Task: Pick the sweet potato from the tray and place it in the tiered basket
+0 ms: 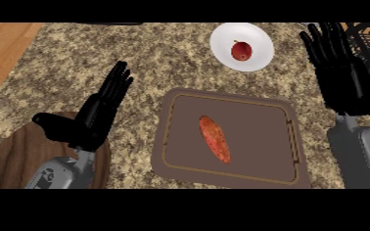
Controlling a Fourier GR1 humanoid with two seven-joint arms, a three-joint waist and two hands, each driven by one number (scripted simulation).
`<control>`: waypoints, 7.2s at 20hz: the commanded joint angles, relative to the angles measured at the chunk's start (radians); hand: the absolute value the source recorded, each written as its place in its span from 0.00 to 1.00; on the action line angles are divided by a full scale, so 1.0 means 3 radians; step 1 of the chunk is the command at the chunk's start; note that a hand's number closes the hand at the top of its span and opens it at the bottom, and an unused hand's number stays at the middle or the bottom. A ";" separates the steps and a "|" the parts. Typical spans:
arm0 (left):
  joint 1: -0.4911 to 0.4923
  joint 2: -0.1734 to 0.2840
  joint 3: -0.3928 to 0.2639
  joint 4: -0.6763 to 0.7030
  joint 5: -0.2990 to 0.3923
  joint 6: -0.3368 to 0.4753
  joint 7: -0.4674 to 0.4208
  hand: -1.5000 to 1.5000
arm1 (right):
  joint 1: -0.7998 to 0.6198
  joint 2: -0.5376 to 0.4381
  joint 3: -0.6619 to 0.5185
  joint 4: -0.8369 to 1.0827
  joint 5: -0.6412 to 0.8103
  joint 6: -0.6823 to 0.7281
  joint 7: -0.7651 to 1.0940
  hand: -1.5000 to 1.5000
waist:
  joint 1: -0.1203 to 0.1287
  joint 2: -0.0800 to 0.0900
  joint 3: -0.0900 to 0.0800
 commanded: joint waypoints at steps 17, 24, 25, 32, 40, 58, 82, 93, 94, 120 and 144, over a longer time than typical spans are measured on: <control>0.0457 0.0490 0.0406 0.0234 -0.0099 -0.0093 0.0246 0.50 | 0.0350 0.0421 0.1757 -0.0703 0.2429 -0.1139 0.0736 0.00 | -0.0102 0.0068 0.0055; 0.0467 0.0559 0.0492 0.0343 -0.0060 -0.0175 0.0175 0.50 | -0.0120 -0.0503 0.2073 -0.1108 0.3115 -0.0147 0.1845 0.00 | -0.0127 0.0034 0.0034; 0.0385 0.0546 0.0499 0.0335 0.0000 -0.0193 0.0271 0.50 | -0.0165 -0.0564 0.2189 -0.1134 0.3083 0.0103 0.1985 0.00 | -0.0137 0.0036 0.0033; 0.0510 0.0530 0.0439 0.0141 -0.0077 -0.0162 0.0330 0.50 | -0.0510 -0.0264 0.2533 -0.1533 0.2540 0.1249 0.3278 0.00 | -0.0067 0.0058 0.0049; 0.0447 0.0505 0.0618 0.0004 -0.0187 -0.0203 0.0507 0.50 | -0.0492 0.0406 0.2659 -0.1104 0.3129 0.1101 0.3631 0.00 | -0.0072 0.0077 0.0058; 0.0622 0.0204 0.0862 0.0025 -0.0436 -0.0543 0.0447 0.50 | 0.0168 0.0299 0.2464 -0.0486 0.4273 0.0688 0.2573 0.00 | -0.0089 0.0078 0.0058; 0.0570 0.0077 0.1160 0.0162 -0.0568 -0.0677 0.0484 0.50 | 0.0221 -0.0966 0.1481 0.0222 0.4367 0.0788 0.1052 1.00 | -0.0295 0.0093 0.0085; 0.0655 0.0083 0.1249 0.0158 -0.0531 -0.0653 0.0449 0.50 | 0.0085 -0.1877 0.0132 0.0861 0.3639 0.0065 -0.0311 1.00 | -0.0386 0.0099 0.0145; 0.0642 0.0054 0.1241 0.0168 -0.0512 -0.0648 0.0461 0.50 | 0.0066 -0.1884 -0.0005 0.0909 0.3467 0.0053 -0.0484 1.00 | -0.0420 0.0098 0.0144; 0.0476 -0.0049 0.0978 0.0086 -0.0629 -0.0746 0.0530 0.50 | -0.0448 -0.3062 -0.0842 0.3038 0.2170 0.1610 -0.3025 1.00 | 0.0072 0.0126 0.0072; 0.0325 -0.0186 0.1064 0.0425 -0.0795 -0.0773 0.0338 0.50 | -0.1635 -0.2192 -0.0082 0.3813 0.2839 0.0700 -0.2741 1.00 | 0.0009 0.0122 0.0064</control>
